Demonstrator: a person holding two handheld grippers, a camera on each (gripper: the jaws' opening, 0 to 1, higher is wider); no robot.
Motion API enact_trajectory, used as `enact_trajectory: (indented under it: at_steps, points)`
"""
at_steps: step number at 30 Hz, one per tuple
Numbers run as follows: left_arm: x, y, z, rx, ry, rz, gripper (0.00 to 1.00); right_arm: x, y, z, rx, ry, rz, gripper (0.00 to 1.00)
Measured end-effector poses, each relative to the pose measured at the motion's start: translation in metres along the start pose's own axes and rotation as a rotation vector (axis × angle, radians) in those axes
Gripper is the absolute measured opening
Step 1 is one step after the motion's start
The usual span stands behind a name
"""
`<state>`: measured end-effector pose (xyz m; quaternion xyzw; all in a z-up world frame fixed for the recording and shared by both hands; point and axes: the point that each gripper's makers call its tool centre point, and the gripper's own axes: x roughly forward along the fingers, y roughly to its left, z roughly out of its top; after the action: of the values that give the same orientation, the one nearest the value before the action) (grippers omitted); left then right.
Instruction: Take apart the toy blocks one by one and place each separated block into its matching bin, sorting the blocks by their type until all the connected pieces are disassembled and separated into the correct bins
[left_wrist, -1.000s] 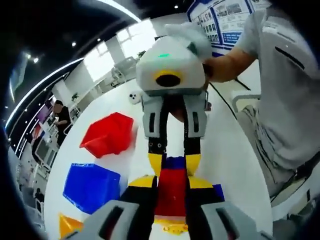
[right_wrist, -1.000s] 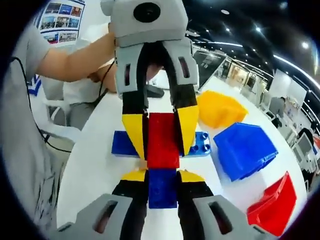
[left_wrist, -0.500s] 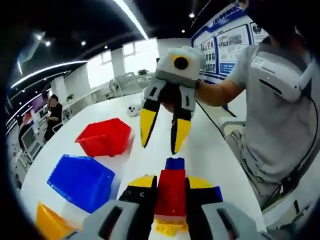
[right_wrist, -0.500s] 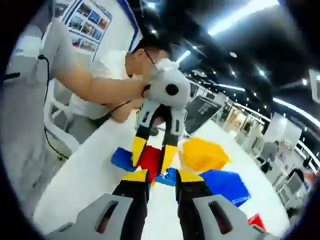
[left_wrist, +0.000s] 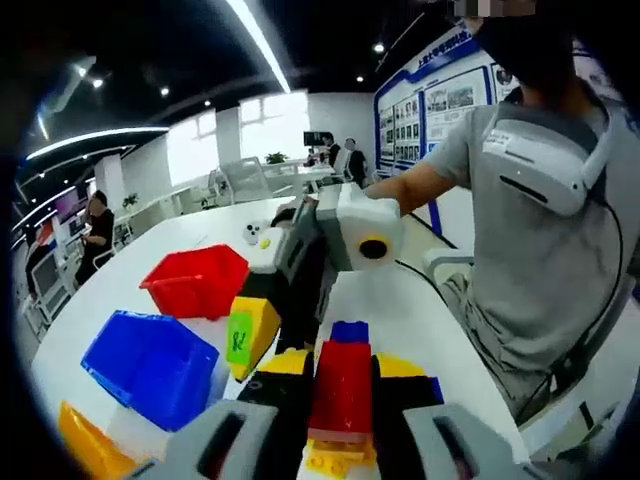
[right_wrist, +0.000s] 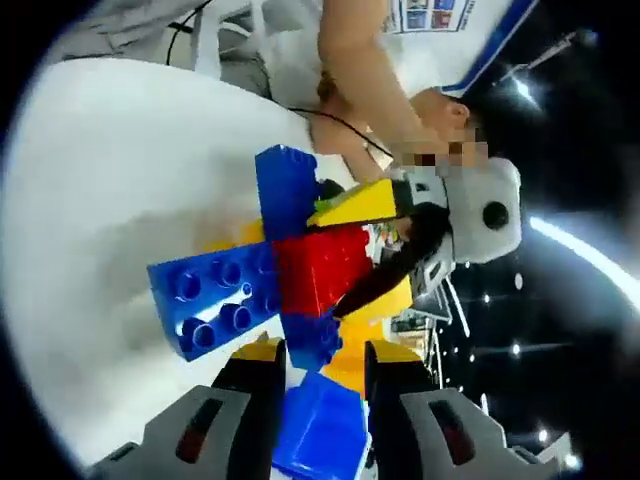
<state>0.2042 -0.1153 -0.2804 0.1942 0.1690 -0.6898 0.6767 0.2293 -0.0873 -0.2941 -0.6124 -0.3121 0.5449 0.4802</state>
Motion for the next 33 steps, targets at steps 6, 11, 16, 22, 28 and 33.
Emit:
enact_trajectory:
  at_steps: [6,11,16,22,28,33]
  points:
    - [-0.002,-0.001,-0.001,-0.007,-0.032,-0.011,0.24,0.011,0.008,0.006,-0.098,-0.033,-0.030,0.24]
    - [-0.003,-0.002,-0.002,-0.010,-0.060,0.001,0.24,0.015,0.007,0.005,-0.157,-0.017,-0.096,0.23]
    - [-0.006,0.000,-0.002,-0.010,-0.106,0.046,0.24,0.013,0.005,0.001,-0.129,0.002,-0.093,0.20]
    - [-0.011,0.000,-0.002,0.040,-0.105,0.084,0.23,0.013,0.003,0.000,-0.069,-0.004,-0.053,0.19]
    - [-0.017,0.003,-0.002,0.072,-0.120,0.121,0.22,0.016,0.004,-0.003,-0.008,-0.007,-0.025,0.18]
    - [-0.013,0.000,0.003,0.085,-0.116,0.126,0.22,0.015,0.005,-0.005,0.029,0.000,-0.021,0.17]
